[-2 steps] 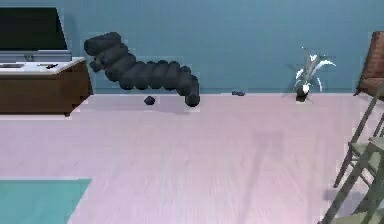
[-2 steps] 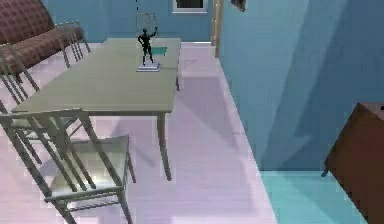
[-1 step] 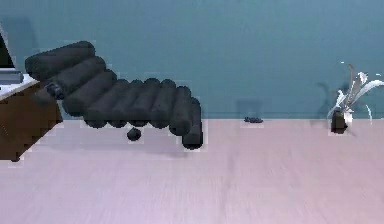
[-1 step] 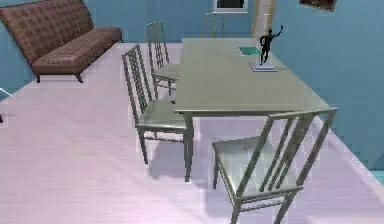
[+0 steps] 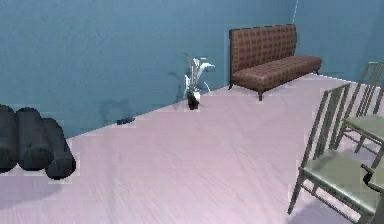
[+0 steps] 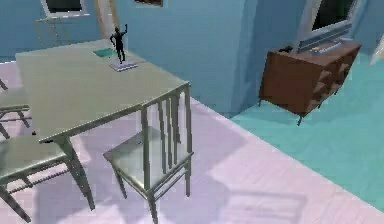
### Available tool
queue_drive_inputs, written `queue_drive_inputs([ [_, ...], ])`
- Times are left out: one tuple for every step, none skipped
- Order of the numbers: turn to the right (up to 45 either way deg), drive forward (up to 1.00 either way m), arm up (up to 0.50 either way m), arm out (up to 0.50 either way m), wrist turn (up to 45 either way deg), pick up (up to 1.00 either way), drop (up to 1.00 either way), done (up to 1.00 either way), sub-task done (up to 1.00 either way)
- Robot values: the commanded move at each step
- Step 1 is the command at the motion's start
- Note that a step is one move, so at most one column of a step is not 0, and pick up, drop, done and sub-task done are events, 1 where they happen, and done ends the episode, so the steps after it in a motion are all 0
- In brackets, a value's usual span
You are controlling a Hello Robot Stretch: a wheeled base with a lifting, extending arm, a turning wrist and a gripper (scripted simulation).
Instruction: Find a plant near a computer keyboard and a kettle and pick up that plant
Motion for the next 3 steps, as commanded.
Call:
queue_drive_inputs([
  [0.0, 1.0, 0.0, 0.0, 0.0, 0.0, 0.0, 0.0, 0.0],
  [6.0, 0.0, 0.0, 0.0, 0.0, 0.0, 0.0, 0.0, 0.0],
  [0.0, 0.5, 0.0, 0.0, 0.0, 0.0, 0.0, 0.0, 0.0],
])
